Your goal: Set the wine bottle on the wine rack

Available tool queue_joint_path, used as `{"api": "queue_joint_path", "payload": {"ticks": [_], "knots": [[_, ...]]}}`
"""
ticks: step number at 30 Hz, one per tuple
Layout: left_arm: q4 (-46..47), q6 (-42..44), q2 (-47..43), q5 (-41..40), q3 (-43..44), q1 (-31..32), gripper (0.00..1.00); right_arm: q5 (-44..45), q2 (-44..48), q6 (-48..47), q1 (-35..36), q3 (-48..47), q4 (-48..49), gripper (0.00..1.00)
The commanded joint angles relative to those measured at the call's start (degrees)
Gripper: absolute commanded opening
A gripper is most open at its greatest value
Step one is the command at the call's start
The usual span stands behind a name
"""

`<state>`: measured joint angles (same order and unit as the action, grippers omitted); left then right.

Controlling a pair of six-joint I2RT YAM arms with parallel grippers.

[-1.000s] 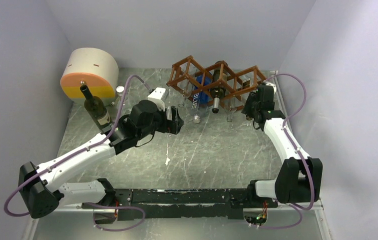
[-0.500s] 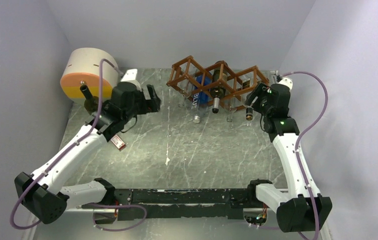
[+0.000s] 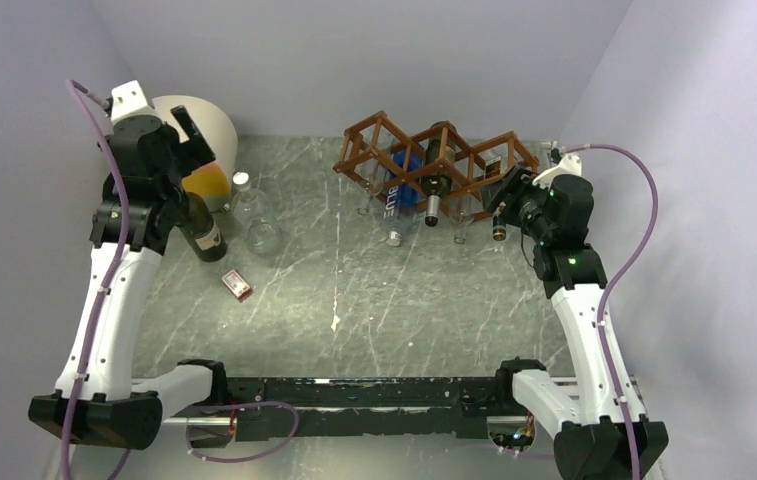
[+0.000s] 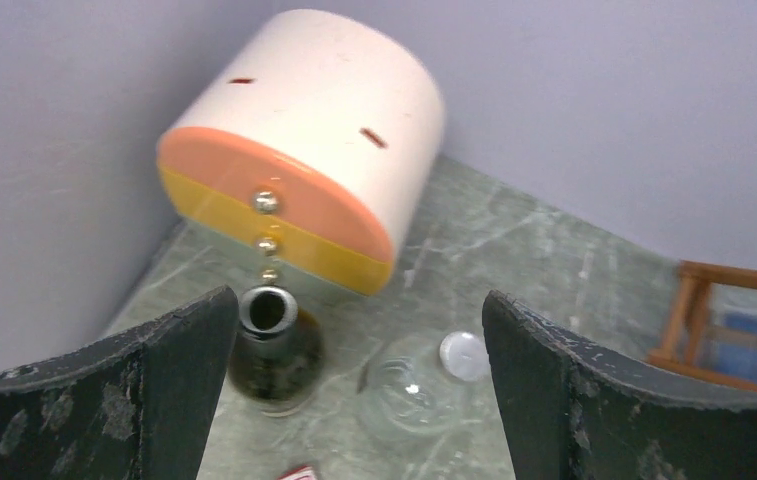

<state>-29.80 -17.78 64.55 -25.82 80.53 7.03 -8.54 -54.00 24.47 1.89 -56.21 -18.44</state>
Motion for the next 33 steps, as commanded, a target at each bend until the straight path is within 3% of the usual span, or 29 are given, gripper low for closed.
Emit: {"api": "queue_joint_path", "payload": {"ticks": [1,10,19,21,22,26,33], "knots": [[-4.1,1.4,2.5,1.9,0.0,-7.0,0.95,-3.3,1.2,0.3,0.0,0.7,1.5,0.66],[-6.0,-0.6,5.7,8.7,-3.8,-11.6,0.98,-3.7,1.7,1.2,-0.1,1.3,1.8,0.66],[-7.3,0.1,6.3,5.6,-4.4,-11.7,0.33,-3.6,1.9,1.6,-0.1,1.4,1.5,0.66],[-8.2,0.7,6.0,4.6,-3.2,-11.6,0.11,-3.5,2.1,1.8,0.0,1.4,1.6,0.66],[-8.9,0.8,5.6,4.5,-2.5,-11.6,0.08,-3.5,2.1,1.9,0.0,1.4,1.6,0.66],[-14.7,2.6,4.3,4.7,3.2,-10.5,0.07,-4.3,1.9,2.1,0.0,0.8,1.4,0.65],[-24.2,6.8,2.0,14.7,15.2,-7.2,0.07,-4.7,2.3,2.4,0.0,1.8,3.1,0.65]]}}
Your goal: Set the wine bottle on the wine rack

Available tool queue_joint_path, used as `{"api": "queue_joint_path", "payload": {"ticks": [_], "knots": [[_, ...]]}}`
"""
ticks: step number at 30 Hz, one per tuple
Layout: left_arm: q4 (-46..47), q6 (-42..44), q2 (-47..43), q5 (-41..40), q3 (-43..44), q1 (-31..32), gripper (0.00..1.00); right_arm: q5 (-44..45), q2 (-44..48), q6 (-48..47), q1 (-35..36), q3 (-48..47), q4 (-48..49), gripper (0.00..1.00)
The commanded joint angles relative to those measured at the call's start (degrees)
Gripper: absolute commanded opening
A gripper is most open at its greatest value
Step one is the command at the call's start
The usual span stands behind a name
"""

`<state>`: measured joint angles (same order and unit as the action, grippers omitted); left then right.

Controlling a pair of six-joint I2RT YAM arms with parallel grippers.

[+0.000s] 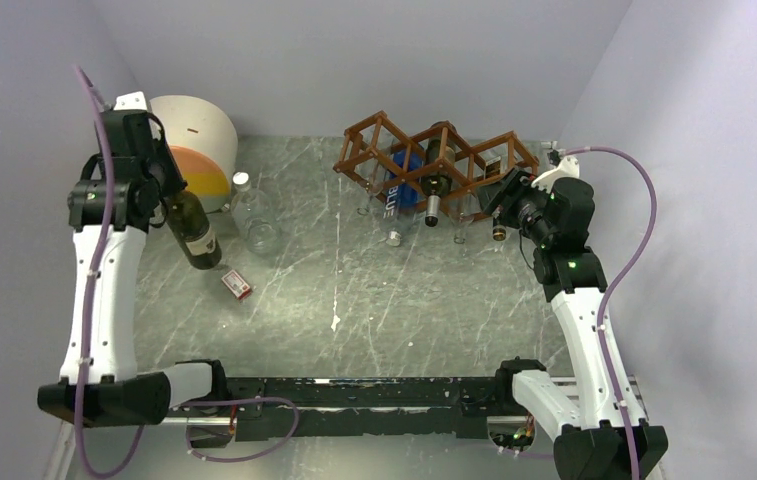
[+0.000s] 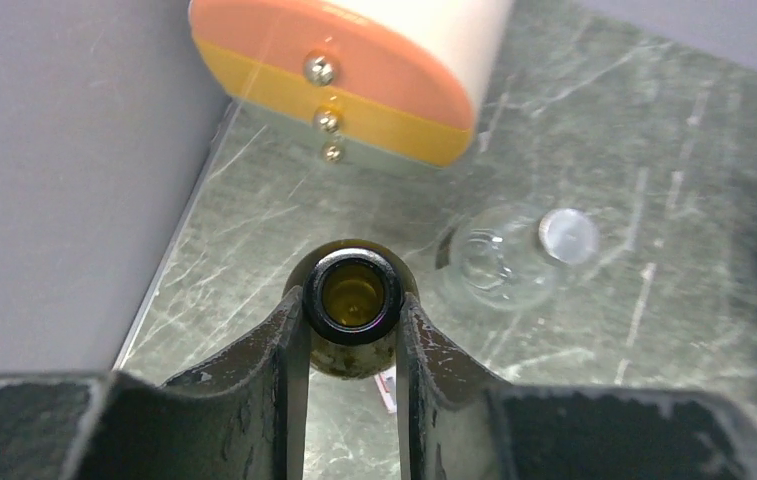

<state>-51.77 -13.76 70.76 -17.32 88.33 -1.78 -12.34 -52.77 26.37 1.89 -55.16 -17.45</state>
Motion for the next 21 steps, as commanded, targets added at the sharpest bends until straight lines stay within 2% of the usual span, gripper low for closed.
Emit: {"api": "queue_joint_path", "payload": {"ticks": [1,5,9,14,17,19,21], "knots": [[-3.3,3.2,-4.3,7.6,8.4,1.7,0.07,-1.1,1.0,0.6,0.0,0.7,2.1,0.65],[-5.7,4.8,-4.6,16.5,10.4,2.8,0.07,-1.7,1.0,0.6,-0.1,0.3,1.8,0.65],[-3.2,6.1,-5.8,20.3,6.7,3.9,0.07,-1.7,1.2,0.4,-0.1,0.5,1.6,0.65],[-0.2,8.1,-6.9,34.3,4.6,6.4,0.07,-1.9,1.2,0.4,-0.1,1.7,1.8,0.65],[2.3,7.1,-6.7,39.3,3.3,8.6,0.07,-3.2,1.2,0.3,0.0,2.2,2.5,0.65],[4.1,6.0,-6.0,38.0,1.6,12.8,0.07,-4.8,1.0,0.4,-0.1,2.4,3.2,0.66],[5.6,5.1,-4.8,31.7,0.3,19.1,0.07,-7.0,0.6,0.8,0.0,2.9,4.2,0.66]]}}
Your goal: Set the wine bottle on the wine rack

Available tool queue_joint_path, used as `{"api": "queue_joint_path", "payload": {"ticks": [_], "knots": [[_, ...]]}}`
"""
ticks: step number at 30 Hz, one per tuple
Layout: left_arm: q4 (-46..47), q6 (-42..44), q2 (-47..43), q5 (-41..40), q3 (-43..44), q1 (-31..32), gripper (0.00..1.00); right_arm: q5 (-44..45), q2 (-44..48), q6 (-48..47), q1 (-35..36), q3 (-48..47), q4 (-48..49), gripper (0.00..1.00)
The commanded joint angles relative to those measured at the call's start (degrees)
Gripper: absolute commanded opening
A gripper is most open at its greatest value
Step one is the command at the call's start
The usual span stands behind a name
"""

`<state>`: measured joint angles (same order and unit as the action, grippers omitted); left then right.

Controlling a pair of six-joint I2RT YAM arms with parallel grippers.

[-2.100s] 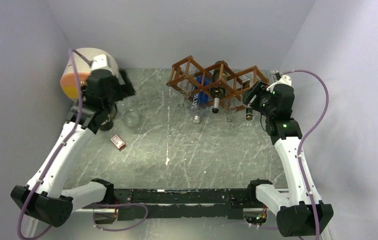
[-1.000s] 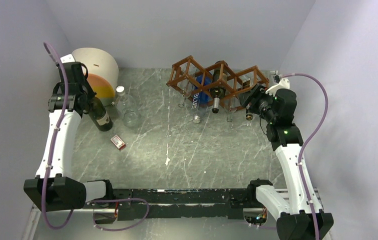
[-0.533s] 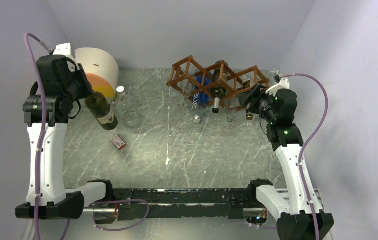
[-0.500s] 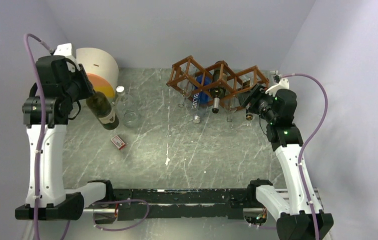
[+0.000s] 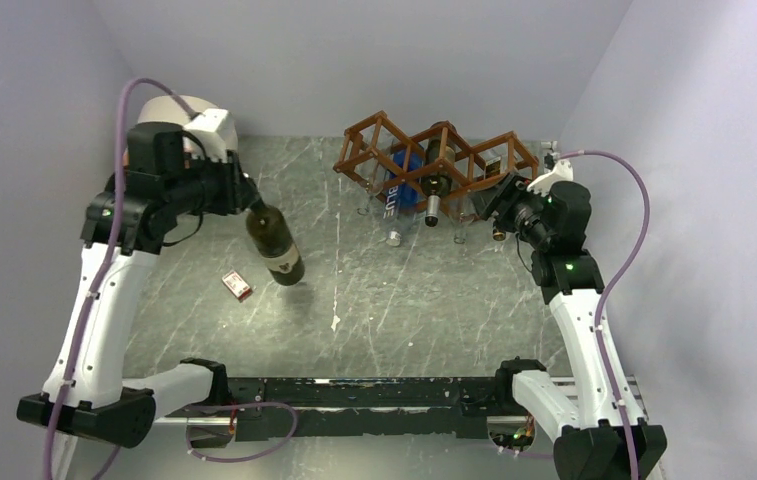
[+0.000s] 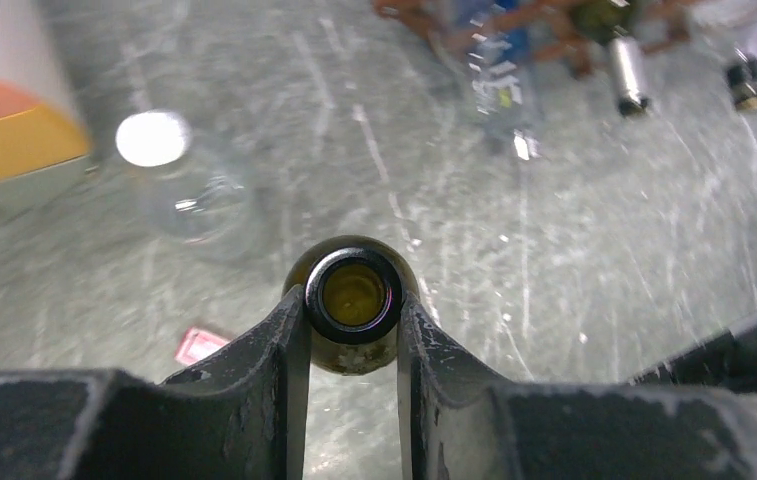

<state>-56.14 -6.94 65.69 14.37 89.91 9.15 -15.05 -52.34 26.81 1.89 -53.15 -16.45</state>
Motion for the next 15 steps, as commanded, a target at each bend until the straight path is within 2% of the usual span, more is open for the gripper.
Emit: {"api": "queue_joint_path", "payload": {"ticks": [1,3,10,12,15], "knots": [[10.9,-2.0,1.1,-3.1,-1.7,12.1,0.07,-5.7,0.1,0.6,0.0,1.2,3.8,0.66],[12.2,-2.8,3.1,-8.0,-2.2,17.0,0.07,-8.3,0.2,1.1,0.0,2.1,5.3,0.66],[22.5,-1.9,5.6,-17.7,-6.0,29.5,0.07,-15.3,2.1,0.2,0.9,4.0,10.3,0.66],[24.7,0.0,5.2,-21.0,-7.5,31.9,0.07,-18.2,2.6,-0.4,1.3,4.4,11.7,0.67],[27.5,2.1,4.5,-20.6,-11.2,32.8,0.08,-23.5,2.3,-0.6,1.9,5.0,14.4,0.68]]}}
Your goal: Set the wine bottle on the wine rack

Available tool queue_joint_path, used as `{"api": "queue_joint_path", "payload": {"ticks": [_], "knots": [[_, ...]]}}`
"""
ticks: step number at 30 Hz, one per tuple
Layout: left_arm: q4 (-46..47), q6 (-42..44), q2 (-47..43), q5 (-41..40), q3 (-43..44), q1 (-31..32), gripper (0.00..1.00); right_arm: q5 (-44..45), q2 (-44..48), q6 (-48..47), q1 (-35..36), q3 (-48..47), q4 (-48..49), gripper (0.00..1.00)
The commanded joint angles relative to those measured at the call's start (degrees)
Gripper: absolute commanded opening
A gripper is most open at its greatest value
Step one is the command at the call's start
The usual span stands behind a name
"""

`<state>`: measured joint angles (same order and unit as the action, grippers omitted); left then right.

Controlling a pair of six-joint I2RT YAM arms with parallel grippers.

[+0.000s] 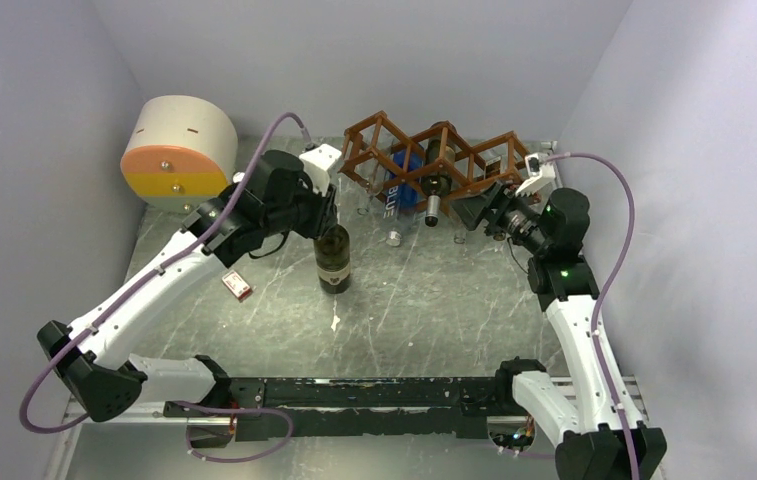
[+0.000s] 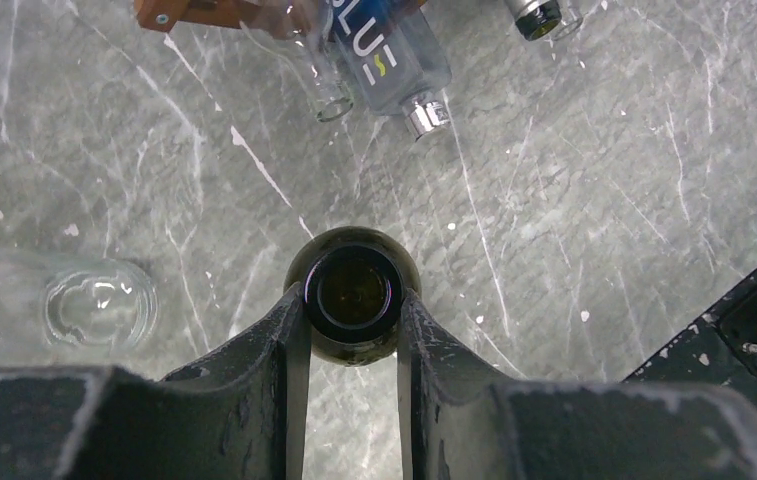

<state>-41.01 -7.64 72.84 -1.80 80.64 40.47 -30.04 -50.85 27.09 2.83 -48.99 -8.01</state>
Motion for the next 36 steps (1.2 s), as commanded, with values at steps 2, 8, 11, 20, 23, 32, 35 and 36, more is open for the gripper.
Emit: {"api": "queue_joint_path", "payload": {"ticks": [2,8,11,20,23,32,35,36], "knots": [[13.1,3.5,-2.9,-3.0,-3.4,1.5,0.19,-10.4,0.2,-1.0,2.3,0.7,6.6,0.68],[12.4,4.2,-3.8,-2.6,-6.1,1.5,0.62,-4.8,-1.2,-3.8,10.6,-0.4,6.1,0.7],[13.6,4.2,-5.6,-1.2,-7.0,1.5,0.71,-0.4,-2.9,-5.1,17.1,-1.2,5.8,0.7],[23.4,1.0,-17.1,-12.0,-12.0,1.5,0.77,15.0,-11.8,-9.2,35.4,-6.6,4.8,0.7],[28.1,0.2,-22.3,-19.8,-17.1,1.5,0.77,21.6,-16.2,-11.1,40.4,-10.1,4.0,0.7],[31.7,-0.1,-33.0,-22.5,-27.2,1.5,0.77,33.4,-28.9,-17.0,50.3,-20.7,2.2,0.7],[28.9,-1.0,-32.4,-23.1,-26.8,1.5,0.77,37.1,-32.4,-17.7,51.5,-23.1,2.7,0.67],[28.1,-1.2,-32.1,-23.0,-26.6,1.5,0.77,38.7,-33.4,-17.7,51.8,-23.7,2.8,0.66]]}}
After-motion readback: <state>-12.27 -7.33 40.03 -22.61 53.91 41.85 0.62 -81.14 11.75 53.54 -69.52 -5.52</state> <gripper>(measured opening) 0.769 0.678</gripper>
